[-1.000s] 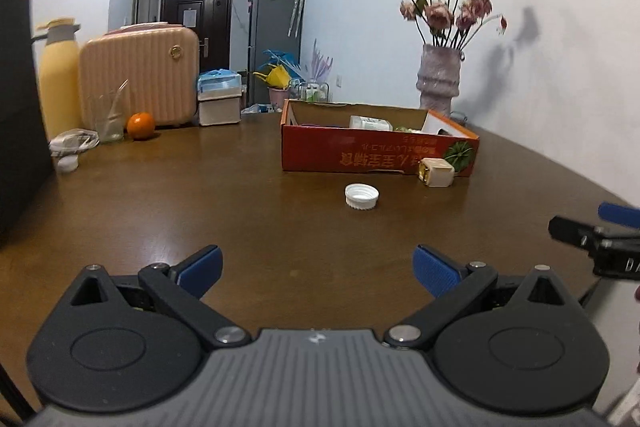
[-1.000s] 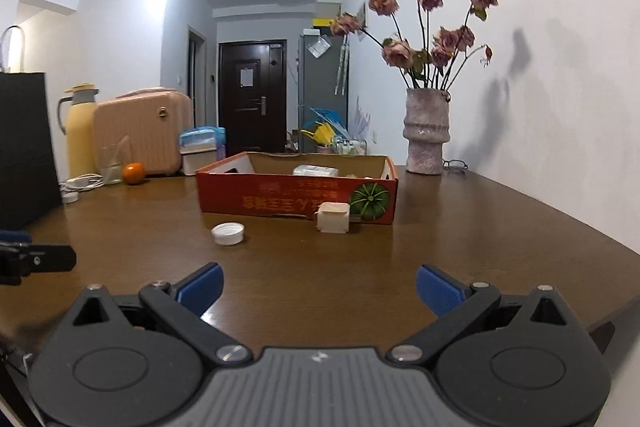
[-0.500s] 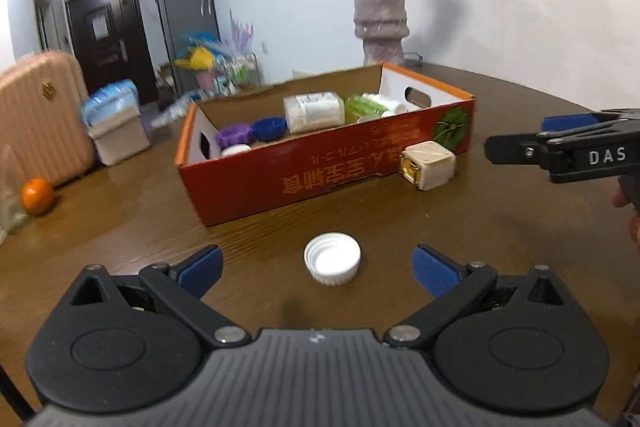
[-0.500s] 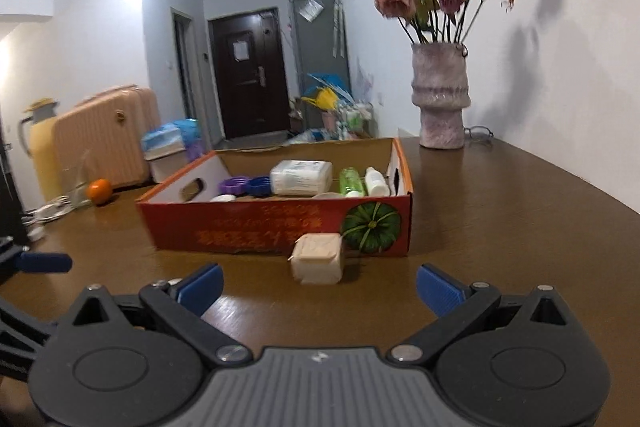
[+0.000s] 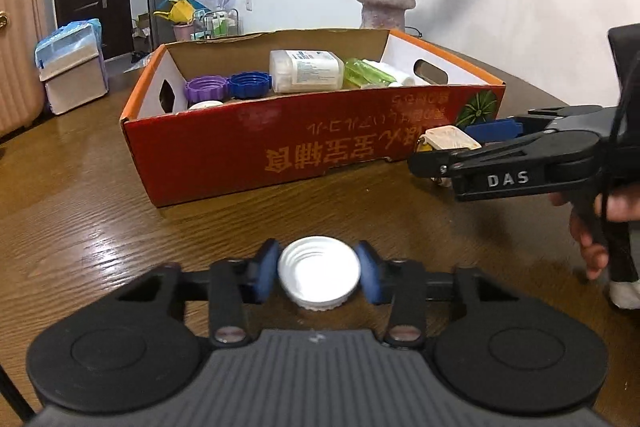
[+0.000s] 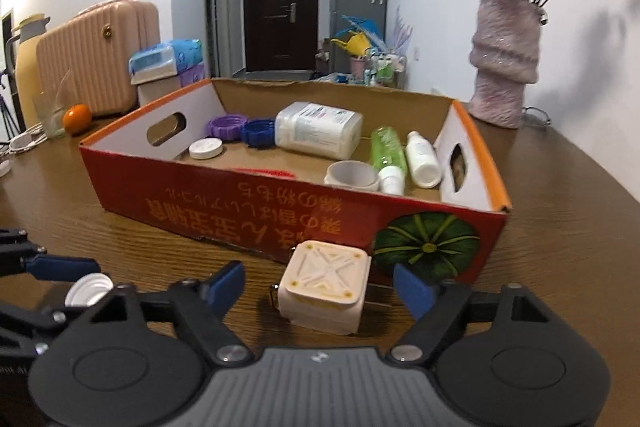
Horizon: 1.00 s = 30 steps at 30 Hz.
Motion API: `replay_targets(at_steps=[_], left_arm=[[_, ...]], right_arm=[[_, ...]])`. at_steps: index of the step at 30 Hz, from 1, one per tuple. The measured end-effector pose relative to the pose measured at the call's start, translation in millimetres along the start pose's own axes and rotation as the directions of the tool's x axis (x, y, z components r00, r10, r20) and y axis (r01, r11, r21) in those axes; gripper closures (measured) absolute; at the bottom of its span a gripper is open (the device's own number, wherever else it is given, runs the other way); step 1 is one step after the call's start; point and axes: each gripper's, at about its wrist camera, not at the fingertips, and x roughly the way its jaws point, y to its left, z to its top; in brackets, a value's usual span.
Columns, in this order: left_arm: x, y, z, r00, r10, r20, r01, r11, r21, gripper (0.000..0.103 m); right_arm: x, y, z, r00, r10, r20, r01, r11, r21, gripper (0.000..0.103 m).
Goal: Organize rigid objects
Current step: 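Lift the white cap and cream block and carry both over the box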
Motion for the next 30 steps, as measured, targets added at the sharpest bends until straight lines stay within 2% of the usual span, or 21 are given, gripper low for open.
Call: replay_targets(at_steps=[5, 7, 13, 18, 23, 30], left_arm=[[-5, -2, -4, 1.0, -0.01, 0.01, 0.01, 1.0, 0.009, 0.062], [-8, -4, -5, 1.0, -0.017, 0.007, 0.017, 1.0, 0.012, 0.062], [-34, -14, -12, 0.998, -0.051, 0.041, 0.051, 0.999, 0.006, 0.062], [-65, -28, -21, 0.994, -0.063, 0.091, 0.063, 0.998, 0.003, 0.062], [-100, -32, -36, 0.99, -0.07, 0.12, 0.079, 0.994, -0.075, 0.062], [-145, -38, -56, 0.989, -0.004, 0.145, 0.02, 0.994, -0.11, 0.062]], right_arm=[[8, 0, -1, 1.0, -0.013, -0.018, 0.013, 1.0, -0.027, 0.025], [10, 0, -2, 0.999, -0.017, -0.036, 0.016, 1.0, -0.025, 0.035], [-8, 2, -14, 0.999, -0.005, -0.043, 0.004, 1.0, -0.014, 0.035], [-37, 10, -30, 0.999, -0.007, -0.046, 0.005, 1.0, -0.031, 0.036], [-77, 26, -48, 1.0, -0.006, -0.023, 0.005, 0.999, -0.041, 0.036], [-149, 43, -68, 0.994, 0.036, 0.099, -0.039, 0.999, 0.026, 0.036]])
